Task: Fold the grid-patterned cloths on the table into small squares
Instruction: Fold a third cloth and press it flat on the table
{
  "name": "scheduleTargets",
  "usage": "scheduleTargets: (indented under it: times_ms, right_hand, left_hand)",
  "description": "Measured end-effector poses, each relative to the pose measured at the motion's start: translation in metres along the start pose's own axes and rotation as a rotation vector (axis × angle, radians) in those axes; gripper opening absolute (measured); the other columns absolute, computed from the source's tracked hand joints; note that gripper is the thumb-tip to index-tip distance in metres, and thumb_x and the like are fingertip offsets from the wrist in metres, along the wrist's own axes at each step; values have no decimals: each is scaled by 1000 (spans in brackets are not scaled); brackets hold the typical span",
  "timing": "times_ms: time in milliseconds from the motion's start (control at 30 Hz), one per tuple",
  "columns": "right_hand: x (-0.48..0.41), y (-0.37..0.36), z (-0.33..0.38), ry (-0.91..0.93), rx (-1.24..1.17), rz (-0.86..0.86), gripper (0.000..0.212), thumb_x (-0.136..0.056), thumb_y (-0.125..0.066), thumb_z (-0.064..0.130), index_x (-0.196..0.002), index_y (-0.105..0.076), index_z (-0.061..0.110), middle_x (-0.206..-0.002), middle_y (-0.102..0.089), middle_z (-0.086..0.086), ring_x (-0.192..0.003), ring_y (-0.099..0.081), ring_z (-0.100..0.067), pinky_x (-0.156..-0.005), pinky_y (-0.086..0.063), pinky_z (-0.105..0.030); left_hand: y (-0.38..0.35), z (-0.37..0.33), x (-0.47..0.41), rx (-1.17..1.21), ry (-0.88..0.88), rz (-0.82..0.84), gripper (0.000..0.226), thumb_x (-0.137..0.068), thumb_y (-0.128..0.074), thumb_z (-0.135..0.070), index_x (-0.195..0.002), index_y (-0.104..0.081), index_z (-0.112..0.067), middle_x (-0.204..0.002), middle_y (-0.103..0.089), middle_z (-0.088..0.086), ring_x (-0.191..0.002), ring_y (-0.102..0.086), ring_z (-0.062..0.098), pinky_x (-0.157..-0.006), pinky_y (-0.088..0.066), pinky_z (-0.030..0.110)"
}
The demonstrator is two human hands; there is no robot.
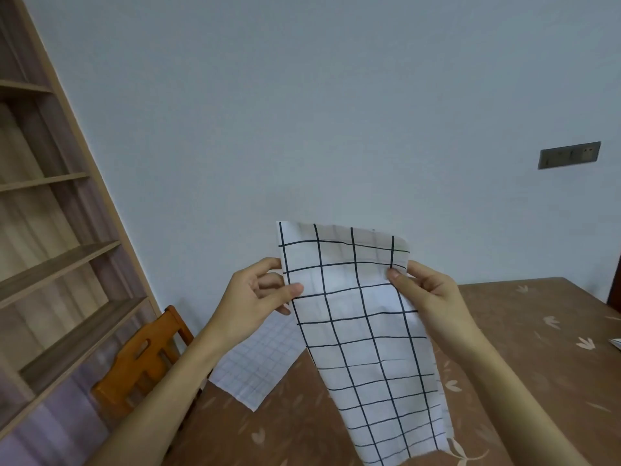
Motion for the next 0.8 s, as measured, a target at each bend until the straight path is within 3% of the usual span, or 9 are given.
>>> scheduleTargets:
  times_ms: [67,200,333,467,533,567,633,700,800]
  right_hand:
    - [0,-1,0,-4,17,9,25,-97,-62,29,-96,-67,4,-78,-46,-12,-82,-37,-19,-82,-28,-32]
    - [2,-1,4,-17,82,-30,44,-96,-64,28,-71,-38,3,-70,-15,-12,-61,-15,-20,-51,-21,-20]
    - [5,0,6,-21,152,-64,55,-90,-71,29,-68,-27,5,-70,-15,-10,-55,-14,-14,-47,-17,-20]
    - [4,0,7,12,150,-102,57,-88,-73,26,-63,-26,5,-64,-17,-8,-53,-16,-13,-47,-18,-22]
    - [3,1,8,23,121,-111,51,-89,-72,22,-55,-34,15,-55,-20,3,-49,-18,-10,-46,-18,-21]
    - [3,1,9,34,107,-105,43,-90,-71,18,-54,-47,21,-51,-27,7,-49,-22,-9,-47,-22,-20]
    - [4,1,14,67,119,-61,22,-92,-67,8,-81,-73,25,-58,-57,2,-56,-44,-9,-54,-35,-20]
    - [5,3,15,61,104,-29,30,-92,-61,-6,-98,-75,19,-78,-75,1,-64,-59,-6,-59,-46,-16]
    - [4,8,14,32,52,-24,36,-91,-56,-14,-99,-74,17,-83,-78,8,-70,-68,-3,-58,-52,-15]
  left_hand:
    - [-1,0,3,-14,-5,8,44,-77,-78,-17,-113,-62,2,-69,-68,8,-64,-67,21,-67,-60,35]
    - [1,-2,4,-37,-51,-65,27,-81,-78,-13,-103,-68,-2,-85,-75,17,-79,-73,35,-74,-62,38]
    - [0,-6,4,-21,-70,-119,24,-81,-78,-13,-102,-71,-4,-93,-78,12,-88,-75,29,-82,-62,40]
    - [-4,-13,5,-2,-130,-195,14,-79,-78,-14,-91,-72,-10,-85,-79,1,-79,-75,14,-71,-61,25]
    - [-6,-16,5,9,-144,-192,12,-83,-76,-5,-88,-71,-14,-80,-78,-4,-75,-74,9,-67,-58,18]
    - [-7,-16,5,23,-144,-182,13,-84,-75,-2,-88,-72,-14,-80,-78,-5,-76,-74,9,-68,-57,18]
    - [-7,-17,4,54,-146,-167,12,-83,-75,-2,-88,-73,-13,-83,-78,-3,-80,-74,12,-70,-57,20]
    - [-7,-18,4,89,-146,-146,13,-80,-75,-6,-92,-74,-12,-89,-79,-1,-85,-75,14,-74,-59,24]
    - [-5,-20,5,70,-161,-92,17,-86,-68,5,-95,-74,-9,-91,-79,-1,-87,-75,14,-73,-59,23]
Point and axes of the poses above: each hand's wrist, its own x-axis away from the middle knuckle, its own y-axis out of the back of the hand, z = x × y, the point moved 3 cm from there along -x, towards the middle knuckle
